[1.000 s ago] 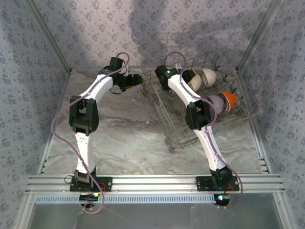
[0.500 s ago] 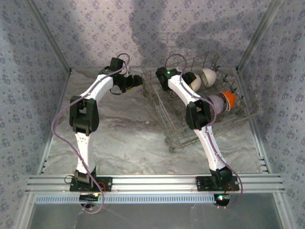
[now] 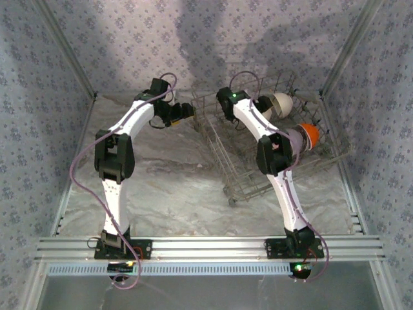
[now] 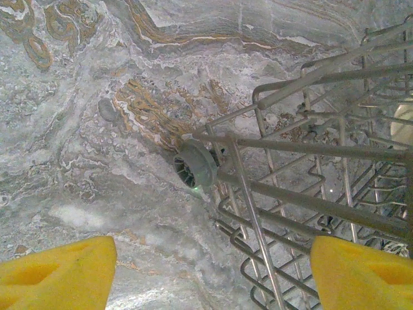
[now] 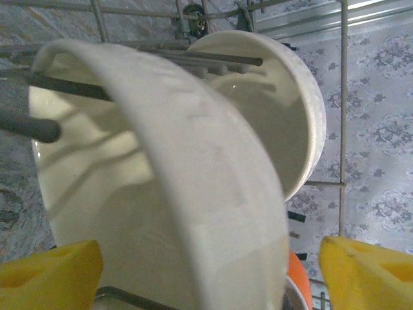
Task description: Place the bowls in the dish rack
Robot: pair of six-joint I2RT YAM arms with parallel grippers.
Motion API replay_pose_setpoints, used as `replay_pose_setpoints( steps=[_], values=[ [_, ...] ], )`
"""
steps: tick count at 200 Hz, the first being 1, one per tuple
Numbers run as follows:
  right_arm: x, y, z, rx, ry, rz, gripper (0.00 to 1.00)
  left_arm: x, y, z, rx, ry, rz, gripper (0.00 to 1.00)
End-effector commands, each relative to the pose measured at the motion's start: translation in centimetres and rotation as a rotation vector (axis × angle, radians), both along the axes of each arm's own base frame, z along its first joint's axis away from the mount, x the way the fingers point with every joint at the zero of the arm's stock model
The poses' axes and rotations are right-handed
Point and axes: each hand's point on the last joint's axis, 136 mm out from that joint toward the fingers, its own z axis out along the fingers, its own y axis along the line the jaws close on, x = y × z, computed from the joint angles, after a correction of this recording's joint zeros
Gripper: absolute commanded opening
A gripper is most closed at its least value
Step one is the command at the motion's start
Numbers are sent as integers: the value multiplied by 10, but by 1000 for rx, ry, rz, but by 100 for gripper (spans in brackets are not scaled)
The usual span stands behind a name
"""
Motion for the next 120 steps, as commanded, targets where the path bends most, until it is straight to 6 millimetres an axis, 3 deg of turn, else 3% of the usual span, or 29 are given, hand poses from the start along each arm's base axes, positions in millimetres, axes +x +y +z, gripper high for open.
replay_pose_setpoints(
  steps=[1,50,120],
  values=[
    [-2,11,17,112,-15,39,92,-1,-7,25,-13,-44,-36,79],
    [-2,19,18,190,31,106,96,-7,-3,22,11,-16,-27,79],
    [1,30,30,307,64,199,99,0,-6,46,26,-66,-9,79]
  ],
)
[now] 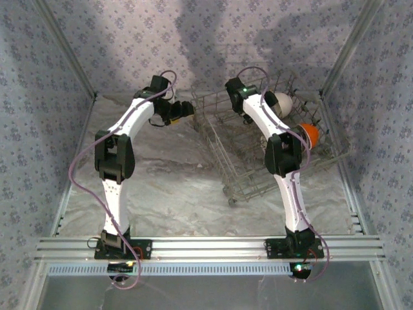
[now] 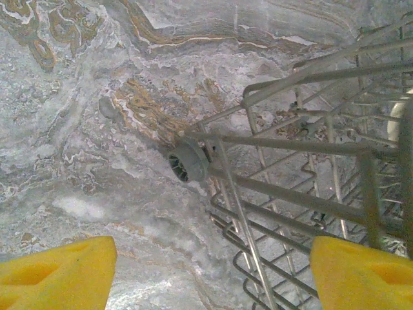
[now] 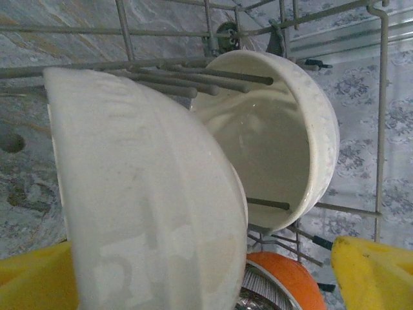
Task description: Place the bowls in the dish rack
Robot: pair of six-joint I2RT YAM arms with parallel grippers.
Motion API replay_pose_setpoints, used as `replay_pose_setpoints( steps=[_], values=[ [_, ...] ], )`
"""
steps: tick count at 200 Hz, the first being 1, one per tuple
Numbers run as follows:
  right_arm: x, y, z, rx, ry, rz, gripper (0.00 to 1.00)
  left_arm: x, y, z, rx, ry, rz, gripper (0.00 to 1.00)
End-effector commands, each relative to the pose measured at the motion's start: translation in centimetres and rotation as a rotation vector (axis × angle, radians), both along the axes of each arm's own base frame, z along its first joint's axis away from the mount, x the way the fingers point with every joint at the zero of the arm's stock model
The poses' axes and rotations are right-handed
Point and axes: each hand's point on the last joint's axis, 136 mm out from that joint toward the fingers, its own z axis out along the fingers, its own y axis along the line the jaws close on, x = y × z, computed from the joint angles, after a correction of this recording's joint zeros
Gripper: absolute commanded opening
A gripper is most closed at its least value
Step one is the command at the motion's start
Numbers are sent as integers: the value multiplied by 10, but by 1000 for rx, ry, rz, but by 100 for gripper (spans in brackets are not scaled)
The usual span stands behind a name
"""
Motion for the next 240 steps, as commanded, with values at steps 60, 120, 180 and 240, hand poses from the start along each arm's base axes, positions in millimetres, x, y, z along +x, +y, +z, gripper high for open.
replay_pose_setpoints(
  steps=[60,120,180,240],
  values=[
    [-8,47,32,295,-7,203,98,-8,0,64,85,-149,56,81],
    [-11,75,67,479,-61,336,98,-36,-1,118,155,-256,92,82],
    [-11,29,108,604,-181,235,99,-68,-44,115,145,-161,28,81],
    [-22,-3,95,627,-183,163,98,-67,-81,119,106,-153,-27,69]
  ],
)
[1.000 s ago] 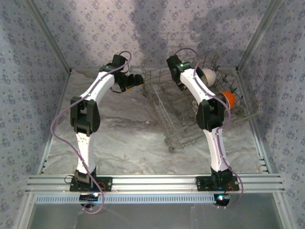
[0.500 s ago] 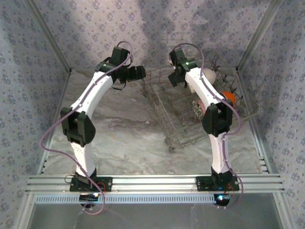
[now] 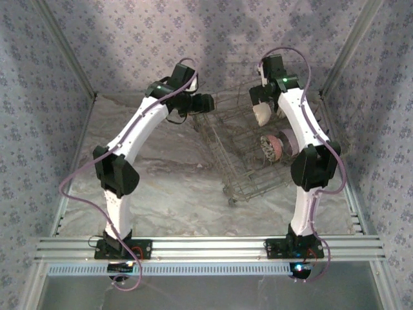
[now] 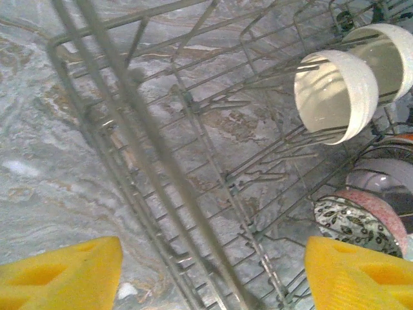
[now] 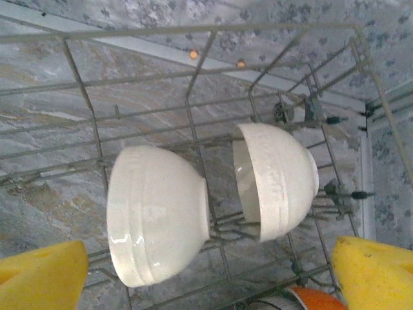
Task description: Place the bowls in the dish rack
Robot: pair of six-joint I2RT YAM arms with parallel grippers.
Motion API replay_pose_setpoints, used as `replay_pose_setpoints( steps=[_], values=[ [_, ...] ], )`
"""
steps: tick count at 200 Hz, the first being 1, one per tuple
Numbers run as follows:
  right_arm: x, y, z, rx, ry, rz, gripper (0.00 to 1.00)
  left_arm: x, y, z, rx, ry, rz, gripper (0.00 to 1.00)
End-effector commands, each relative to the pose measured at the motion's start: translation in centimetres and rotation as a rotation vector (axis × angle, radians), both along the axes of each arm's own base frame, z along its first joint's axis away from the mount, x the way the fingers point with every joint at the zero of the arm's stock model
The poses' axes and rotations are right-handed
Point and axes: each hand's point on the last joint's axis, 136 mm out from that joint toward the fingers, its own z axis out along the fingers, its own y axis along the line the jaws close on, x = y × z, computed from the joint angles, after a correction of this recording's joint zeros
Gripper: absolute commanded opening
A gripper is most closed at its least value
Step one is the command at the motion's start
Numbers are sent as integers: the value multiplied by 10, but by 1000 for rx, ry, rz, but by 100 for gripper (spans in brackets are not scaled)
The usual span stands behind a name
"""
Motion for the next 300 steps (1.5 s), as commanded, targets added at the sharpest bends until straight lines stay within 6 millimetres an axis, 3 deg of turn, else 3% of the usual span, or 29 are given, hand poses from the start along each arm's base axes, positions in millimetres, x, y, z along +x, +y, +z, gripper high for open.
replay_pose_setpoints(
  steps=[1,62,89,124,166,210,257,300],
  values=[
    [-8,0,0,40,-3,-8,98,-2,-9,2,-12,28,-9,68],
    [-17,-28,-3,45,-3,-79,98,11,-19,2,-16,22,-28,43],
    [-21,-61,2,33,-1,-206,98,15,-16,-1,0,30,-29,31],
    [-29,-114,-4,105,86,-384,98,25,-1,4,4,15,1,17],
    [-31,-142,-2,194,95,-408,99,41,21,9,3,-2,33,0],
    [-40,-173,-14,148,168,-460,99,60,53,11,9,-14,79,0],
    [-45,-177,-33,248,216,-461,99,81,92,15,8,-38,99,0],
    [-57,-154,-47,332,271,-406,99,95,124,17,17,-59,109,0]
  ],
)
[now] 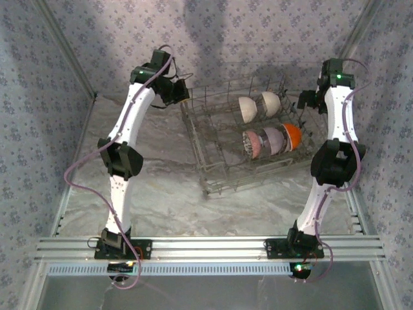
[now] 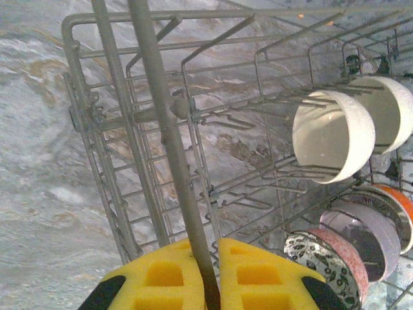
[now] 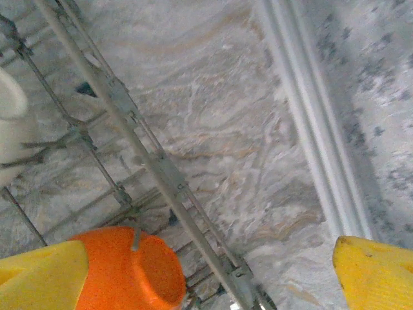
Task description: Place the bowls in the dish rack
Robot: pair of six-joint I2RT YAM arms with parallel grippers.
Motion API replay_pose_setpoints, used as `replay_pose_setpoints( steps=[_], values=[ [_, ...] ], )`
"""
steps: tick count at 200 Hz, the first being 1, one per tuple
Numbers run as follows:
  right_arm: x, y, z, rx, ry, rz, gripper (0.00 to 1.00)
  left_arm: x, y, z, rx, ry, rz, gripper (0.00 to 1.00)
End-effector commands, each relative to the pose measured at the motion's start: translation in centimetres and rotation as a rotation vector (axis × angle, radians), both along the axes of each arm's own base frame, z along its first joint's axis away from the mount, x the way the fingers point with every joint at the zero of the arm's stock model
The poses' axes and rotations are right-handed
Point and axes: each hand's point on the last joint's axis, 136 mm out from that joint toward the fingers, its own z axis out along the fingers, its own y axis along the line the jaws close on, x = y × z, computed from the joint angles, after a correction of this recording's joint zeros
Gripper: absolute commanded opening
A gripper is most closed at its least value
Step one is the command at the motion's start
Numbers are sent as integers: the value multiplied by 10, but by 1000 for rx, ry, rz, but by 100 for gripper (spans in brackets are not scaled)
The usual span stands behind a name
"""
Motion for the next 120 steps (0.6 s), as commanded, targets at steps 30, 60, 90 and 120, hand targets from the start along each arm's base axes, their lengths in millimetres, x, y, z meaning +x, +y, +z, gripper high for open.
replay_pose_setpoints(
  steps=[30,60,90,120],
  values=[
    [-27,53,-19,237,35,83,99,33,74,25,112,-163,49,0],
    [-40,79,-22,311,31,104,99,41,92,22,123,-163,79,4],
    [-59,98,-29,296,89,122,99,43,97,28,119,-179,91,46],
    [-77,116,-31,311,113,116,99,41,96,49,117,-233,102,76]
  ],
)
